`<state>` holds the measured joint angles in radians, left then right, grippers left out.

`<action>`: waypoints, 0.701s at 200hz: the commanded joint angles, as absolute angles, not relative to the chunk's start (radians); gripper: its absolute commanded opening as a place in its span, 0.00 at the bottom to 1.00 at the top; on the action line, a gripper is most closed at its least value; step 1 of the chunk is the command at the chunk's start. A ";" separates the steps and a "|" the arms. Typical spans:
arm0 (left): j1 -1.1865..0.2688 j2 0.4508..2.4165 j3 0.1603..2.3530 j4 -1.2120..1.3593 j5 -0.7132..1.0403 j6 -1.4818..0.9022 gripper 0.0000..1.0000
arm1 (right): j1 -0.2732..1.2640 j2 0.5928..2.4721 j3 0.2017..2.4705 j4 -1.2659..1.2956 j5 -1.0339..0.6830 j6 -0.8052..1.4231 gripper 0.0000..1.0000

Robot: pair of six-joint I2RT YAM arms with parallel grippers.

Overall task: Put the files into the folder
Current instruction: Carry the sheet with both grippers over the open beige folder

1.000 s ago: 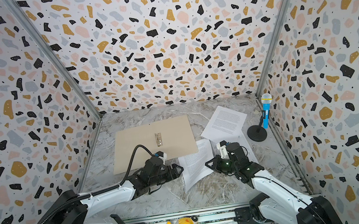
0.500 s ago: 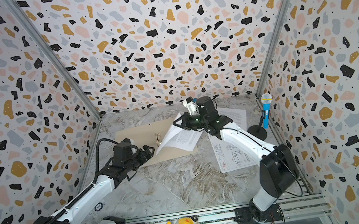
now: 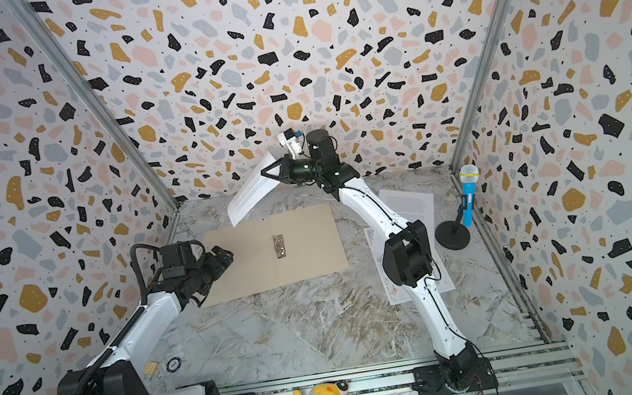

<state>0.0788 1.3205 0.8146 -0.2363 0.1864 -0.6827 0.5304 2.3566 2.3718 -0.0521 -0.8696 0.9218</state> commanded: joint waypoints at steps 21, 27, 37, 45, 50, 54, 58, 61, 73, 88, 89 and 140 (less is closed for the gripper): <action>0.130 1.494 0.928 -0.276 0.173 -0.571 0.95 | 0.510 2.244 1.925 0.086 -0.846 0.861 0.00; 0.130 1.519 0.949 -0.282 0.157 -0.559 0.95 | 0.506 2.233 1.856 0.119 -0.837 0.862 0.00; 0.132 1.553 0.986 -0.298 0.117 -0.544 0.95 | 0.499 2.218 1.768 0.152 -0.818 0.851 0.00; 0.132 1.581 1.014 -0.306 0.087 -0.529 0.95 | 0.495 2.212 1.721 0.156 -0.800 0.828 0.00; 0.133 1.600 1.032 -0.313 0.066 -0.520 0.95 | 0.494 2.209 1.701 0.152 -0.787 0.806 0.00; 0.135 1.616 1.049 -0.319 0.049 -0.511 0.95 | 0.493 2.208 1.687 0.144 -0.776 0.787 0.00; 0.135 1.634 1.065 -0.329 0.031 -0.503 0.95 | 0.492 2.209 1.674 0.134 -0.766 0.772 0.00; 0.136 1.650 1.080 -0.336 0.020 -0.497 0.95 | 0.491 2.209 1.667 0.127 -0.763 0.762 0.00; 0.141 1.707 1.140 -0.371 -0.011 -0.469 0.95 | 0.485 2.213 1.639 0.105 -0.756 0.737 0.00; 0.148 1.766 1.208 -0.404 -0.045 -0.443 0.95 | 0.481 2.203 1.590 0.123 -0.753 0.729 0.00; 0.148 1.770 1.212 -0.405 -0.048 -0.443 0.95 | 0.480 2.202 1.585 0.125 -0.753 0.728 0.00; 0.184 1.933 1.380 -0.441 -0.107 -0.373 0.95 | 0.474 2.142 1.502 0.133 -0.722 0.707 0.00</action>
<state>0.1623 1.8736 1.3083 -0.4007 -0.0608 -0.4385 0.4759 2.2459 1.5299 0.1005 -0.7460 0.7414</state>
